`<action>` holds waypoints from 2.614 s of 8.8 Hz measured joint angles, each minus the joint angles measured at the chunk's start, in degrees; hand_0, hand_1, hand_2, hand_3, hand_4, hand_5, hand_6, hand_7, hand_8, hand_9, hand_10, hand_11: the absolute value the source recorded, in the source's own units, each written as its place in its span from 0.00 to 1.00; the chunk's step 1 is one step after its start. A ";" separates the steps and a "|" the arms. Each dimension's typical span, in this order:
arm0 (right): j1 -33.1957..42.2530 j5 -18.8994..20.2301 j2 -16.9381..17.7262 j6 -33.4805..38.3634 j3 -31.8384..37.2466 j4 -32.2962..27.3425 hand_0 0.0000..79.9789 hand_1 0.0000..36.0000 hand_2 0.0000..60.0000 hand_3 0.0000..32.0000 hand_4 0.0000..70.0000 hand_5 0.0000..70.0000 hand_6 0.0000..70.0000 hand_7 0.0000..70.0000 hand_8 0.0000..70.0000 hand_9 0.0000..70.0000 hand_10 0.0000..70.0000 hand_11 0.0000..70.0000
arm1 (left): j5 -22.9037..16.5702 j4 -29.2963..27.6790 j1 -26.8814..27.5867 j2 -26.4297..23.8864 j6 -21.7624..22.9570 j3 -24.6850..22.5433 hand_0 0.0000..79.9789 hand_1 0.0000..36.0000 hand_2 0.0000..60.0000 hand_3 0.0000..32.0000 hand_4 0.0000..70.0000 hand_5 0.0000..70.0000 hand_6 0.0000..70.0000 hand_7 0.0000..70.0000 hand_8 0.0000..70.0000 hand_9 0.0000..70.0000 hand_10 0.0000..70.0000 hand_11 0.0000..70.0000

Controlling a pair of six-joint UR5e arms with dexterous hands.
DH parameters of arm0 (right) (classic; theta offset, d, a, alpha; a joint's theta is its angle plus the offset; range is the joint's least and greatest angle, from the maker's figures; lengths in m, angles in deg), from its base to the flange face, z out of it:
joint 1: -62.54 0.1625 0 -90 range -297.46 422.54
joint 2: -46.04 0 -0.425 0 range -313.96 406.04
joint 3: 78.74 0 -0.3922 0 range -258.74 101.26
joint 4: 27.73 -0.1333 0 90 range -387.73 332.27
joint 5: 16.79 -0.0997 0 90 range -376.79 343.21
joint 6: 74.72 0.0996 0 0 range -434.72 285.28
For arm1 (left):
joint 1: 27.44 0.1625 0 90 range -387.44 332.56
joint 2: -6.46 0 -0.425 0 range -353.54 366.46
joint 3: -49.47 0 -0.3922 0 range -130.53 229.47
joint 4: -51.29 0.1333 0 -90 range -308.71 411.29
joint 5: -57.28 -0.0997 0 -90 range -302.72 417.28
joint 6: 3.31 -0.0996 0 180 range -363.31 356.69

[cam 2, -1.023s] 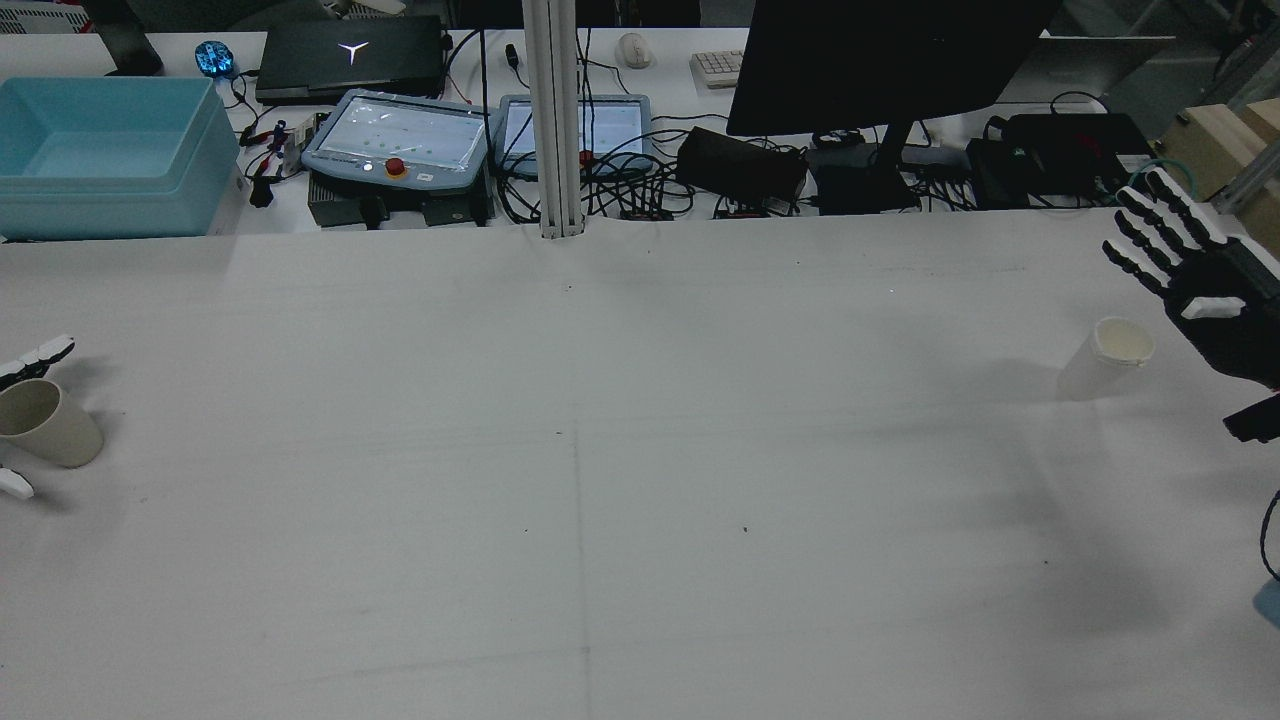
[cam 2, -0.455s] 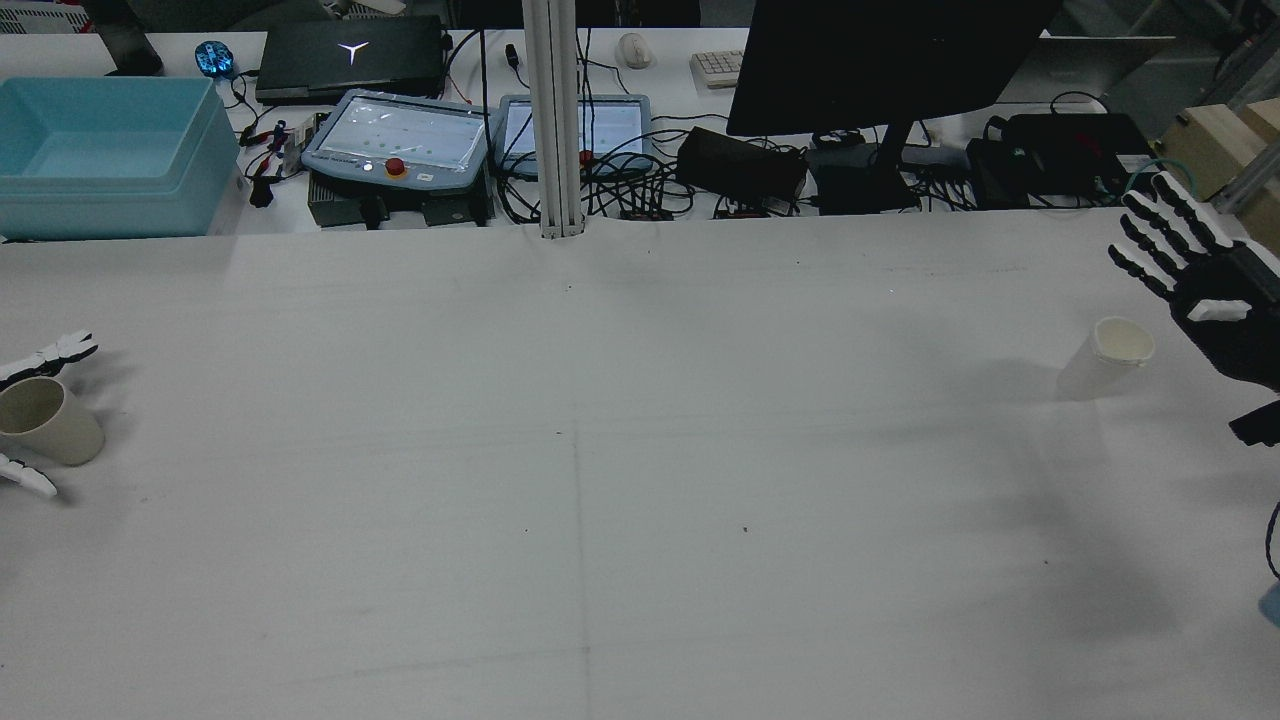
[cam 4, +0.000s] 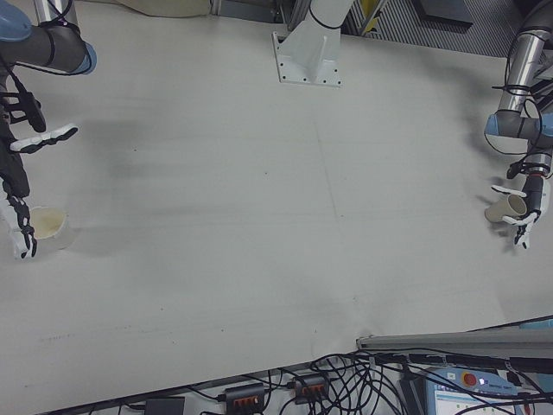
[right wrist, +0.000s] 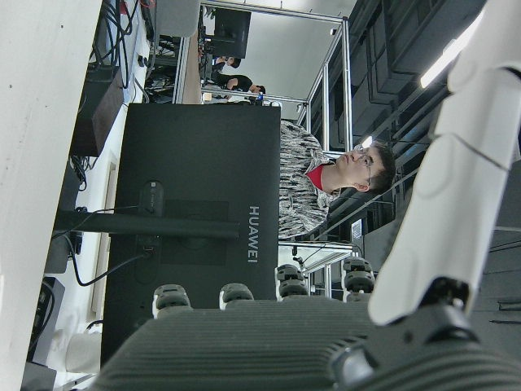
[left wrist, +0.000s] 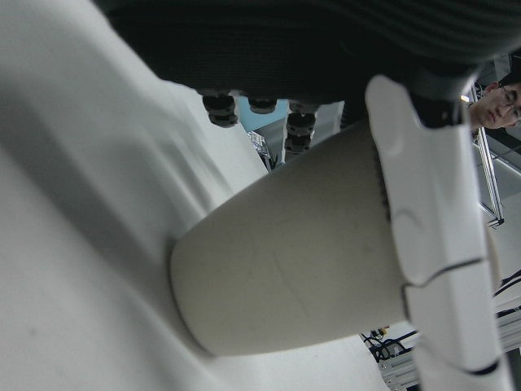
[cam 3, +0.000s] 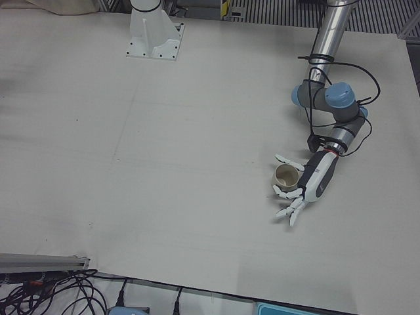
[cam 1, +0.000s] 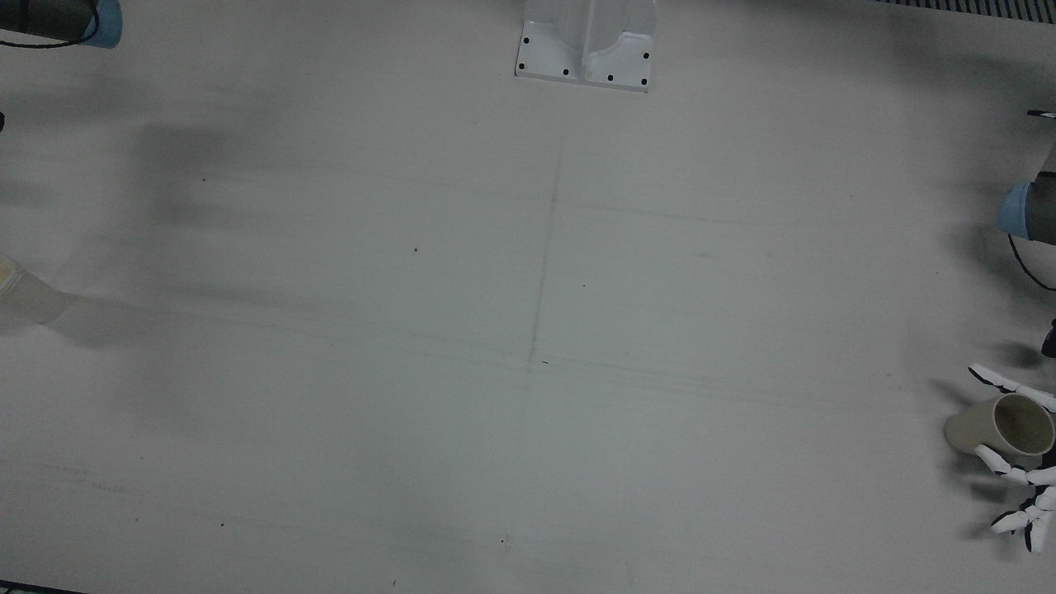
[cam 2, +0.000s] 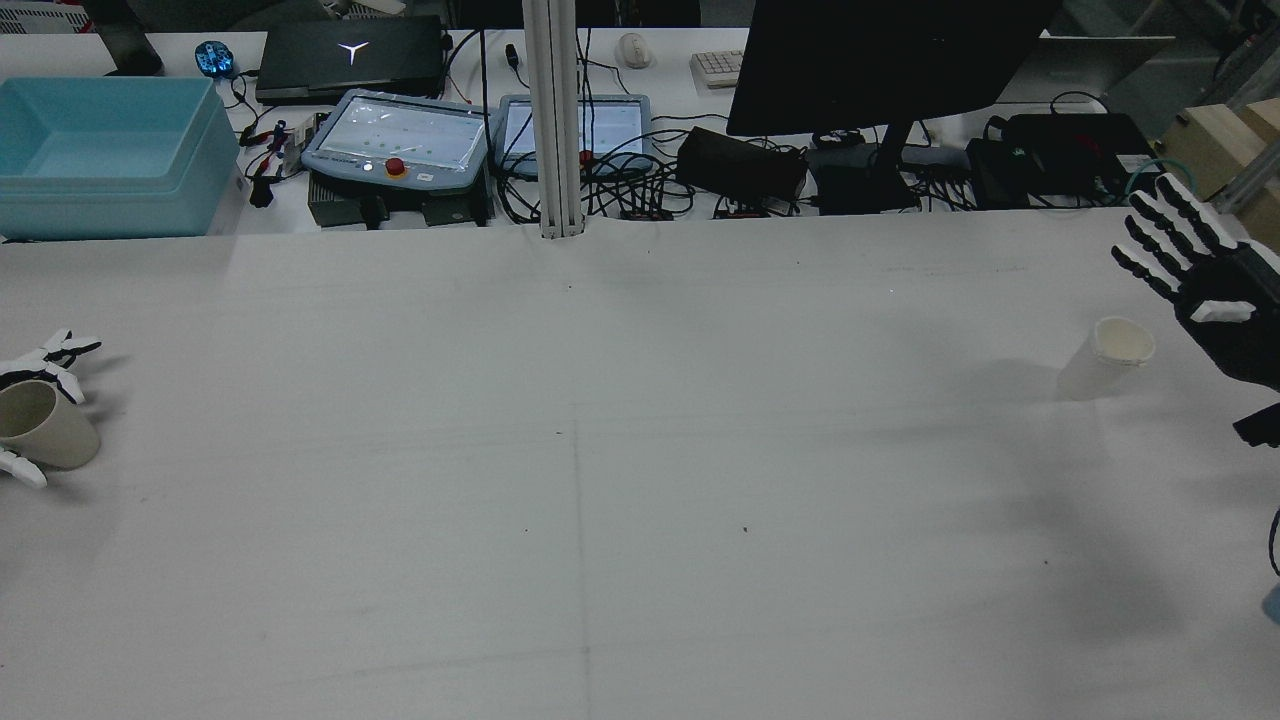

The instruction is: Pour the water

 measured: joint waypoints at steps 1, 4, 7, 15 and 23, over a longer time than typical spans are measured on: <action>0.06 0.00 -0.03 0.01 0.40 0.00 0.65 0.46 0.02 0.52 0.01 0.08 0.03 0.15 0.00 0.01 0.01 0.04 | 0.10 0.20 0.00 -0.06 0.27 -0.07 0.74 0.30 0.00 0.00 1.00 1.00 0.19 0.26 0.04 0.05 0.08 0.13; 0.62 -0.02 -0.06 0.02 0.79 0.00 0.65 0.47 0.04 0.49 0.02 0.09 0.04 0.16 0.00 0.01 0.01 0.04 | 0.23 0.78 0.02 -0.34 0.64 -0.21 1.00 1.00 0.94 0.00 1.00 1.00 0.24 0.31 0.10 0.10 0.14 0.25; 4.84 0.32 -0.12 1.75 0.22 -0.05 0.67 0.56 0.14 0.48 0.06 0.10 0.06 0.19 0.00 0.02 0.00 0.02 | 0.58 1.91 0.00 -0.61 3.22 -0.31 1.00 1.00 1.00 0.00 1.00 1.00 0.23 0.33 0.09 0.09 0.14 0.25; 7.08 4.05 -4.88 -0.57 32.87 -20.13 0.77 0.78 0.17 0.15 0.00 0.13 0.00 0.01 0.00 0.00 0.00 0.05 | 0.79 10.57 -0.01 -0.13 13.68 -6.78 1.00 1.00 1.00 0.00 1.00 1.00 0.21 0.31 0.09 0.09 0.12 0.23; 0.65 4.41 -7.72 -7.03 35.71 -19.00 1.00 0.94 0.24 0.36 0.09 0.15 0.08 0.21 0.00 0.02 0.00 0.01 | 0.87 10.79 -0.08 0.47 15.75 -7.11 1.00 1.00 1.00 0.00 1.00 1.00 0.21 0.31 0.09 0.09 0.12 0.23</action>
